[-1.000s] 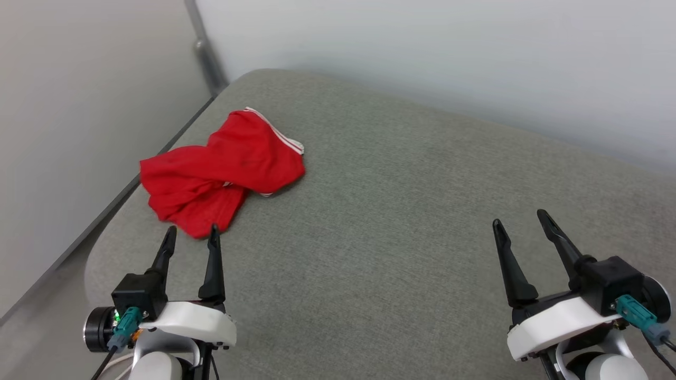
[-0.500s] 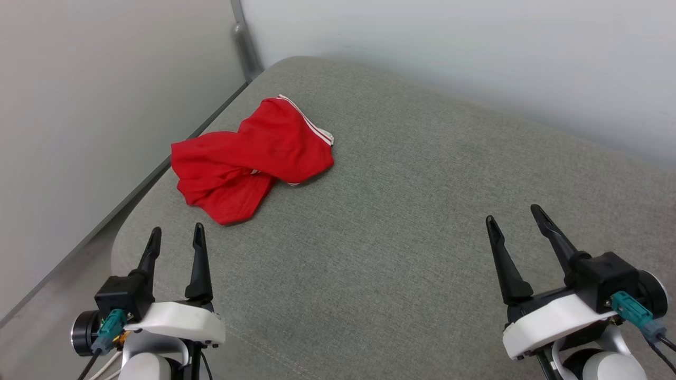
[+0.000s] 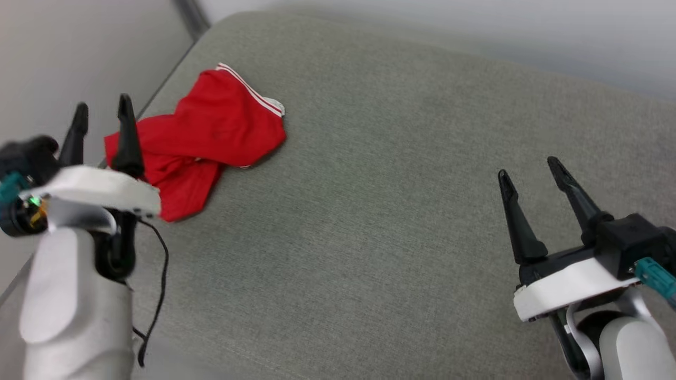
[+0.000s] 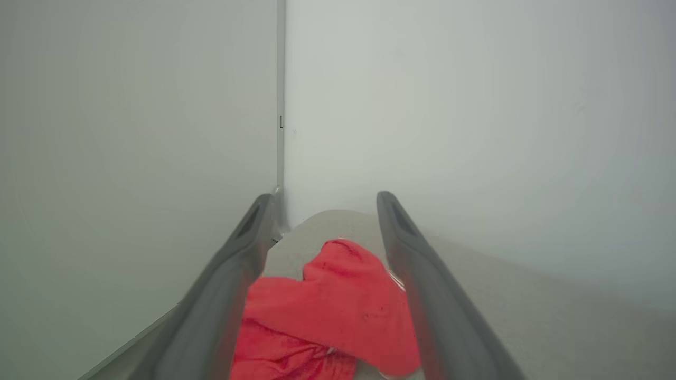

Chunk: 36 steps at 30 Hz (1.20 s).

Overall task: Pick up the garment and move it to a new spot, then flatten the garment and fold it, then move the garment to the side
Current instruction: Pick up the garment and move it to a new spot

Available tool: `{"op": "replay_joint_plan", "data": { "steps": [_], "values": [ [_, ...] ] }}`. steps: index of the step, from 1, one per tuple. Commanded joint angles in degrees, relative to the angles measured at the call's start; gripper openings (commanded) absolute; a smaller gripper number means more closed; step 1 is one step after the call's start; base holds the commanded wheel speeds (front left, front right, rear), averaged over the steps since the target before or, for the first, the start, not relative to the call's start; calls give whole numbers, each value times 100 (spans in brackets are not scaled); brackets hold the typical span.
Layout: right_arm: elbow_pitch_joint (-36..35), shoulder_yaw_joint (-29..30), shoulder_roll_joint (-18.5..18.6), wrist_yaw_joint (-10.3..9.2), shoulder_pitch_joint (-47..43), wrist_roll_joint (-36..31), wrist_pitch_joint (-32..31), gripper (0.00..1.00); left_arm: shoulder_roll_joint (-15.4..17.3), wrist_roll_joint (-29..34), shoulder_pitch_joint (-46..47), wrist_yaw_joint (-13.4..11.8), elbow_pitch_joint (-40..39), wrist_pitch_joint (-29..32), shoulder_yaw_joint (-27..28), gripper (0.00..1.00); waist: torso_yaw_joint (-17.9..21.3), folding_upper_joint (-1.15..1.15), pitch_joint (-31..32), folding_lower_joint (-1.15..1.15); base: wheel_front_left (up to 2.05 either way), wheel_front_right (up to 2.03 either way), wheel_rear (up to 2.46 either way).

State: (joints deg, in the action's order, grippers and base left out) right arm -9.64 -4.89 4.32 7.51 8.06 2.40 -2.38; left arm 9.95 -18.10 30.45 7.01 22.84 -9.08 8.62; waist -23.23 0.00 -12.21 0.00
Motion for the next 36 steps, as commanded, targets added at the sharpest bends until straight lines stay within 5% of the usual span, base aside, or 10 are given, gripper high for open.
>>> {"op": "replay_joint_plan", "data": {
  "steps": [1, 15, 23, 28, 29, 30, 31, 36],
  "values": [
    [-54, 30, 41, -4, 113, -26, 7, 100, 78, -114, 203, 15, 89, 205, 33, 100, 384, 0, -462, 0, 0, 0, 0],
    [-269, 274, 77, -4, 703, -27, 185, 100, 1735, -1275, 1951, 8, 1302, 3658, 538, 100, 1206, 0, -1956, 0, 0, 0, 0],
    [-307, 212, 104, -4, 932, -9, 225, 100, 1828, -1830, 2050, -190, 1908, 5303, 654, 100, 1348, 0, -2376, 0, 0, 0, 0],
    [-262, 189, 81, -3, 989, 30, 245, 100, 1784, -1875, 1674, -429, 2107, 5633, 679, 100, 1403, 0, -2452, 0, 0, 0, 0],
    [-254, 196, 79, -4, 997, 40, 253, 100, 1764, -1872, 1639, -481, 2127, 5657, 667, 44, 1405, 0, -2453, 0, 0, 0, 0],
    [-250, 206, 77, -4, 1004, 40, 256, 100, 1755, -1833, 1615, -492, 2111, 5685, 623, 7, 1406, 0, -2451, 0, 0, 0, 0],
    [-245, 212, 74, -3, 1007, 41, 255, 100, 1744, -1819, 1600, -517, 2095, 5698, 607, 0, 1402, 0, -2444, 0, 0, 0, 0],
    [-200, 255, 57, -3, 986, 26, 285, 100, 1874, -1579, 1696, -514, 1808, 5132, 504, 0, 1350, 0, -2261, 0, 0, 0, 0]
  ]
}}
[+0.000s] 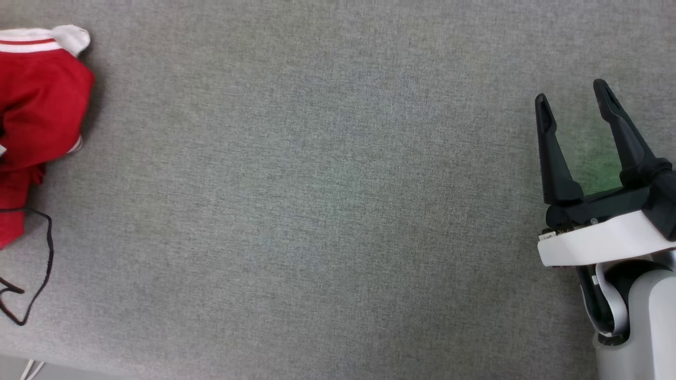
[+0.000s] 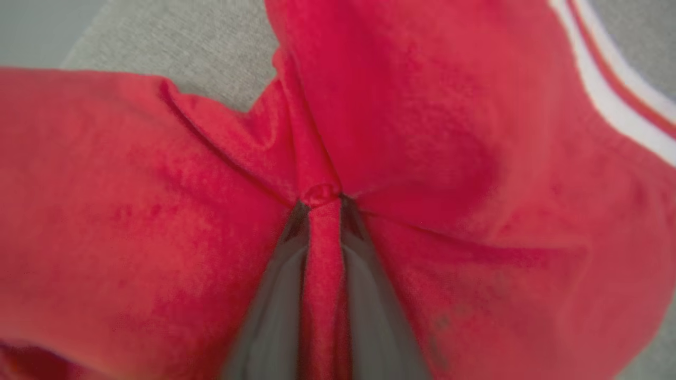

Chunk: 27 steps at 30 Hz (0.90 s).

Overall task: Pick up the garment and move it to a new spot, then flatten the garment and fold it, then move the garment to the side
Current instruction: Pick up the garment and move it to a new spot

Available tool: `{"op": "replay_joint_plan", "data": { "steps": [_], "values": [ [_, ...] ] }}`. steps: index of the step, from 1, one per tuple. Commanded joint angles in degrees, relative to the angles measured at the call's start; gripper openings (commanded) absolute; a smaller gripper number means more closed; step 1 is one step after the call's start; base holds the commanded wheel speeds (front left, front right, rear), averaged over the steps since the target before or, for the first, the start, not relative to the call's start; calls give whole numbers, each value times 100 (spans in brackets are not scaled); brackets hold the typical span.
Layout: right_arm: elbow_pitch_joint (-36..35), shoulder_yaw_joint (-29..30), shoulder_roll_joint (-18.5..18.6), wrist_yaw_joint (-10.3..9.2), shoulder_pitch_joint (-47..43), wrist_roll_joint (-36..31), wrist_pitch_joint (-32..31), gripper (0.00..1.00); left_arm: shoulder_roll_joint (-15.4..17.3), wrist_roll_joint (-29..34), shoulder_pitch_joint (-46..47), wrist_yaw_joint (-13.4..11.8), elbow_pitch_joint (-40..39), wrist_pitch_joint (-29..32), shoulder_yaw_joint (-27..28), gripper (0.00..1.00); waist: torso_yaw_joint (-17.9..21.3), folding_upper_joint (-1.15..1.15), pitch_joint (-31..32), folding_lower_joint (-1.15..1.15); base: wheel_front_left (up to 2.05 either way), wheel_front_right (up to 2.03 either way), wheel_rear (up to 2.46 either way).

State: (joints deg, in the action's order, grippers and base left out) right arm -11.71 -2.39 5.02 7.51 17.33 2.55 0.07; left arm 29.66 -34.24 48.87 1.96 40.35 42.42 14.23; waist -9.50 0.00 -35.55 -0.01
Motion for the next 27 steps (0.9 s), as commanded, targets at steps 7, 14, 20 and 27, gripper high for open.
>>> {"op": "replay_joint_plan", "data": {
  "steps": [7, 14, 20, 27],
  "values": [
    [195, 5, -73, -4, -122, 67, 149, 100, 116, 540, 48, -5, -244, -1133, -265, 0, -107, 0, 683, 1, 0, 0, 0],
    [423, 52, -165, -4, -405, 197, 275, 100, 113, 1049, 28, 101, -589, -2592, -559, 0, -115, 0, 1554, 1, 0, 0, 0],
    [526, 155, -210, -4, -744, 315, 323, 100, -28, 1265, 42, 253, -671, -3653, -800, 0, 49, 0, 2260, 1, 0, 0, 0],
    [464, 283, -220, -4, -1140, 446, 262, 100, -621, 1388, -348, 228, -1179, -4299, -1186, 0, 418, 0, 2700, 1, 0, 0, 0]
  ]
}}
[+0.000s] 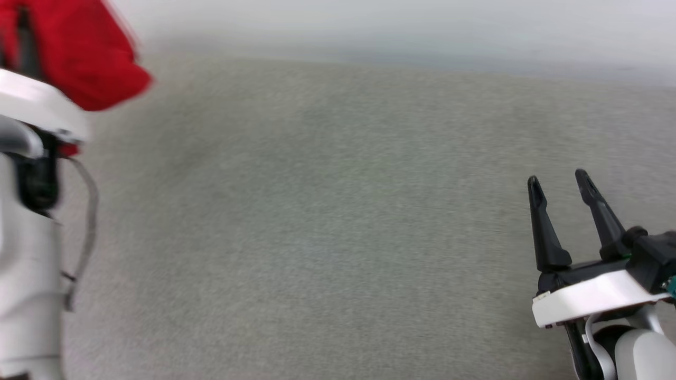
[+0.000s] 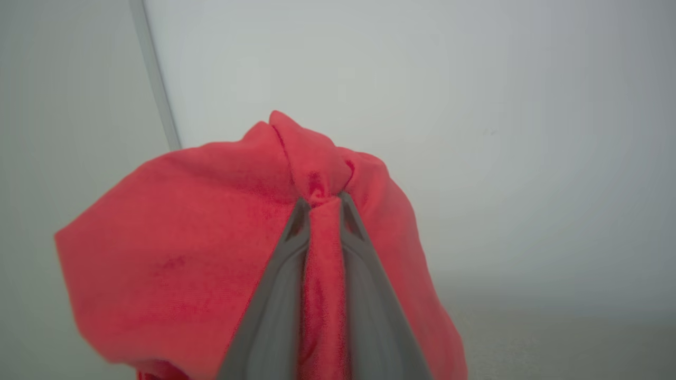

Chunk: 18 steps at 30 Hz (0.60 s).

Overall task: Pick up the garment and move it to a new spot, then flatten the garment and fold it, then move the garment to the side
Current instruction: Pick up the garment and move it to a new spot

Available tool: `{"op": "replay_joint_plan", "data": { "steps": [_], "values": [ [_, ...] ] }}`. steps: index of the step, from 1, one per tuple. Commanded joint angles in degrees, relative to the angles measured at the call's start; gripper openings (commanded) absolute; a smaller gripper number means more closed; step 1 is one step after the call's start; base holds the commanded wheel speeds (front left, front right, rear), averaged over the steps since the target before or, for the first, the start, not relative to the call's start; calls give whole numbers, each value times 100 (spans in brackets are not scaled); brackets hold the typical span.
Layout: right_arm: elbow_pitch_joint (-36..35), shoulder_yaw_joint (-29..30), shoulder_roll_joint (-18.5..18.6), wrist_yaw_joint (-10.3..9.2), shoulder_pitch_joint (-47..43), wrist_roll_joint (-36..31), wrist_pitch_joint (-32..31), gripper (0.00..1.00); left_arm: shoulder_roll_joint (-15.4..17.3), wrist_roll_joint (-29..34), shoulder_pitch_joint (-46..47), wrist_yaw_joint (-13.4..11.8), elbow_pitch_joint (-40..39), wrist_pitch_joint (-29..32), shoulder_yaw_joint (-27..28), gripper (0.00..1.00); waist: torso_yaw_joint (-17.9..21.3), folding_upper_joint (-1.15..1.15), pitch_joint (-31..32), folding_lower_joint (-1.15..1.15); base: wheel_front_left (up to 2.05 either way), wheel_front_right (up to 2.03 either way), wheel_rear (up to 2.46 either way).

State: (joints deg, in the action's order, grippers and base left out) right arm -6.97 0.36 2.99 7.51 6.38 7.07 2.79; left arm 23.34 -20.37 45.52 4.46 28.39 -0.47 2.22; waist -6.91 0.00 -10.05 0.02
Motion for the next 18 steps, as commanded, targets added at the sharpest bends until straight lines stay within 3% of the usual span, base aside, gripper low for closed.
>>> {"op": "replay_joint_plan", "data": {
  "steps": [1, 11, 18],
  "values": [
    [-12, 10, -17, -4, -78, 16, -5, 100, -76, -19, -118, -12, -71, -43, -33, 0, 232, 0, 195, -2, 0, 0, 0],
    [-105, 10, -17, -4, -284, 171, -55, 100, -1322, -66, -1045, 88, -902, -230, -1006, 0, 1086, 0, 279, -2, 0, 0, 0],
    [-77, 31, -18, -3, -267, 316, 45, 100, -1854, -231, -1851, 228, -885, -193, -1950, 0, 1528, 0, -30, -2, 0, 0, 0]
  ]
}}
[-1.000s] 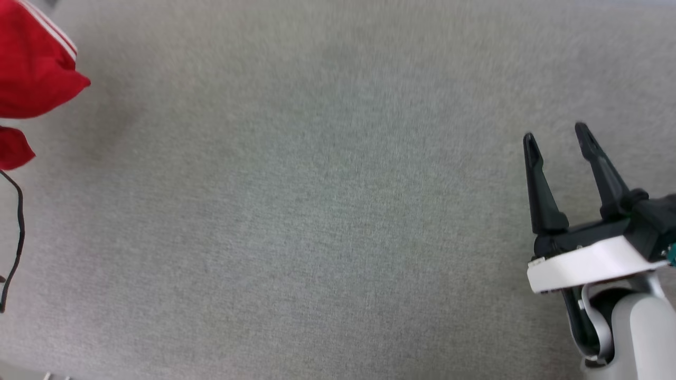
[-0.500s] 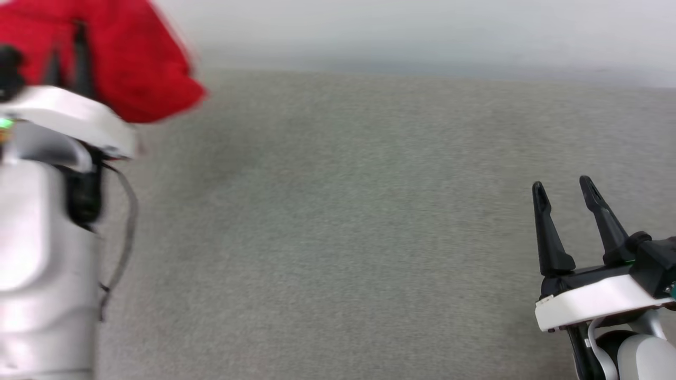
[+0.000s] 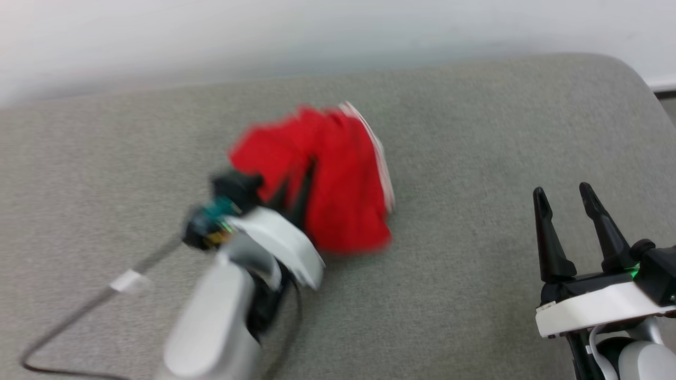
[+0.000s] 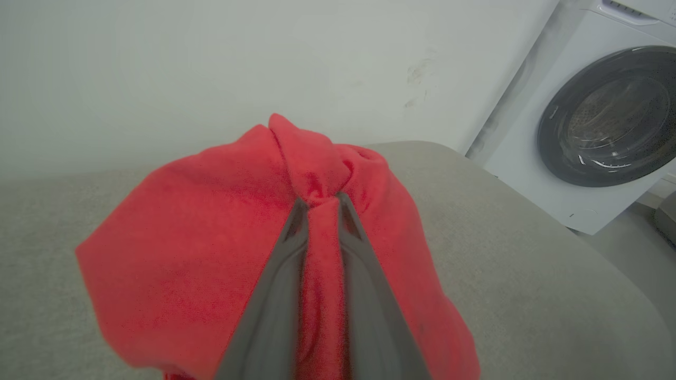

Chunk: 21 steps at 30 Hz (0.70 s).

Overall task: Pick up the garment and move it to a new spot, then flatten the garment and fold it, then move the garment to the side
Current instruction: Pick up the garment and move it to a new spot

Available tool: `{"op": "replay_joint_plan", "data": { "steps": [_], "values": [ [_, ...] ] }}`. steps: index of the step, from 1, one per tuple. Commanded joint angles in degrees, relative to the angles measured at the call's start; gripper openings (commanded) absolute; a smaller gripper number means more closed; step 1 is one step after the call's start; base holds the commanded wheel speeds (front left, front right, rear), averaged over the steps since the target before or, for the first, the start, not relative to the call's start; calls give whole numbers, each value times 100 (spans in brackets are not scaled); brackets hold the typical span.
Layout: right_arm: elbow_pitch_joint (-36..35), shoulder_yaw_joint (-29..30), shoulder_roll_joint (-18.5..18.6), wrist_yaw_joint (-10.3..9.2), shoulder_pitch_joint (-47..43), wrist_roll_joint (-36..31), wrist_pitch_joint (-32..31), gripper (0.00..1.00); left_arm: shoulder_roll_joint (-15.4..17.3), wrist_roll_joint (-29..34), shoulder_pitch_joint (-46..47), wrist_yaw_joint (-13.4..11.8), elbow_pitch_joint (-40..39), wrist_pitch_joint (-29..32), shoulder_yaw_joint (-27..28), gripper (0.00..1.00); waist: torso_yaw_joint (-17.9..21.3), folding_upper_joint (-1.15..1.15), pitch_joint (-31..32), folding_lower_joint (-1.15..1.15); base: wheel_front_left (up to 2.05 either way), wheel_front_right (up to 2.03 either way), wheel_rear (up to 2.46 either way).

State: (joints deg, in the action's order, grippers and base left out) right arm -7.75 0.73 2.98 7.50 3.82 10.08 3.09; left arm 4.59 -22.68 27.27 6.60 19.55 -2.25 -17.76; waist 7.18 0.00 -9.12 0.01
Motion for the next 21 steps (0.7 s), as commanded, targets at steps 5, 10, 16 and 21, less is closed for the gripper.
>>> {"op": "replay_joint_plan", "data": {
  "steps": [5, 10, 16, 21],
  "values": [
    [134, -79, -18, -2, 116, 115, 169, 100, -117, -193, -702, -8, 151, 33, -578, 0, 307, 0, -393, -1, 0, 0, 0],
    [252, -103, -18, -3, 196, 203, 301, 100, -146, -128, -947, -101, 350, -21, -930, 0, 308, 0, -560, -1, 0, 0, 0],
    [366, -55, -15, -3, 241, 92, 311, 100, -157, -52, -735, -111, 214, -434, -1081, 100, 55, 0, -415, -1, 0, 0, 0],
    [384, 10, -16, -3, 173, 18, 245, 100, -159, 23, -595, -280, -188, -996, -950, 100, -178, 0, -135, -1, 0, 0, 0]
  ]
}}
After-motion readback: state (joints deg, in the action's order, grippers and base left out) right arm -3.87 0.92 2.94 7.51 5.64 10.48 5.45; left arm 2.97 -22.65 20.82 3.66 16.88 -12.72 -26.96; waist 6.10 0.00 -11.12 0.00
